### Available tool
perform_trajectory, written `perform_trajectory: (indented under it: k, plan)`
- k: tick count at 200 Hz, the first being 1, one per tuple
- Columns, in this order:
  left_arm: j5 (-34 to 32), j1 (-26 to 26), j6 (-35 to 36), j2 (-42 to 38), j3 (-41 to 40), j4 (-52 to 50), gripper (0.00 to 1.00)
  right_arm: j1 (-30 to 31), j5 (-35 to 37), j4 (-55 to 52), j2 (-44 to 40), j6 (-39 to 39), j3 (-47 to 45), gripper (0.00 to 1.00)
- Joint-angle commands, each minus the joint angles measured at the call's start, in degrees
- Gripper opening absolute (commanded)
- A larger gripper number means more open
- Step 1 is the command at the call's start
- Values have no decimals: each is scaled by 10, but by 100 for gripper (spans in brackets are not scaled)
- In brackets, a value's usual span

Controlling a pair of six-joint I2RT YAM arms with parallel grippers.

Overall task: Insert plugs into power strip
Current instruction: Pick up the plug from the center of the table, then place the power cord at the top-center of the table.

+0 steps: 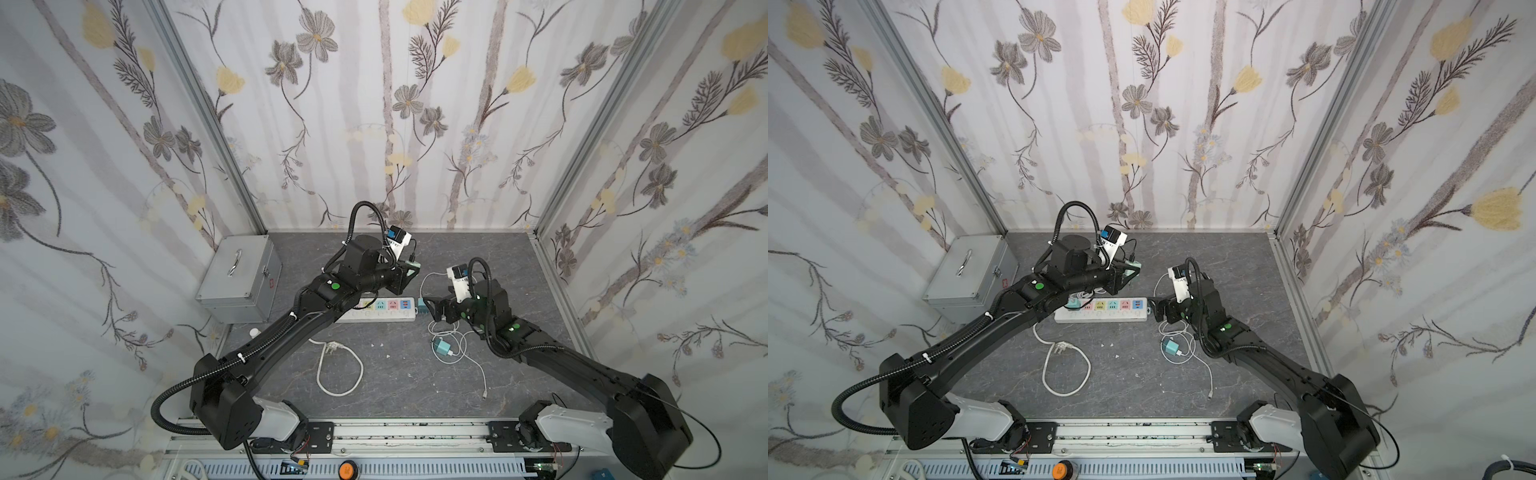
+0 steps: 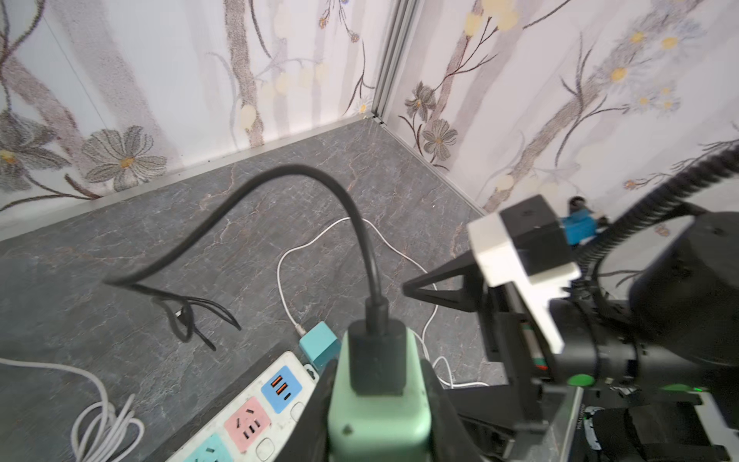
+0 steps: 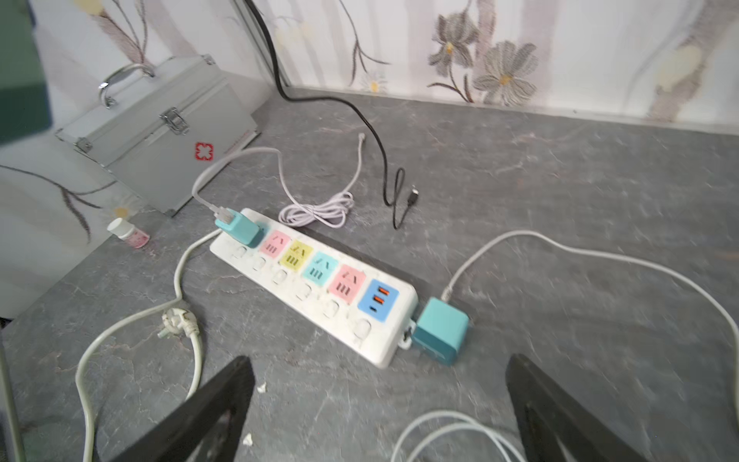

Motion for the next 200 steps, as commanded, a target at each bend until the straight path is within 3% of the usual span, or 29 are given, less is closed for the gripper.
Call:
perform_trajectory:
  k: [1, 64, 73, 84, 101, 119, 144, 200]
  plan:
    - [40, 4, -23, -12, 11, 9, 0, -9, -117, 79, 108, -55, 90, 96]
    - [46, 23, -27, -46, -10, 15, 0, -29, -234, 117, 338, -19, 289, 89]
    - [54, 26, -30, -48, -13, 22, 0, -28, -226, 113, 356, -10, 309, 86]
    - [65, 29, -34, -50, -18, 29, 0, -31, -192, 96, 373, 4, 337, 74]
    - [68, 33, -36, -50, -22, 36, 0, -36, -119, 65, 394, 22, 391, 66]
    - [62, 38, -40, -50, -29, 36, 0, -49, -85, 32, 413, 56, 458, 65]
    - [51, 45, -41, -42, -46, 45, 0, -69, -97, 15, 450, 107, 548, 65]
    - [35, 83, -46, 65, -19, 48, 0, -75, -76, -77, 579, 114, 776, 67]
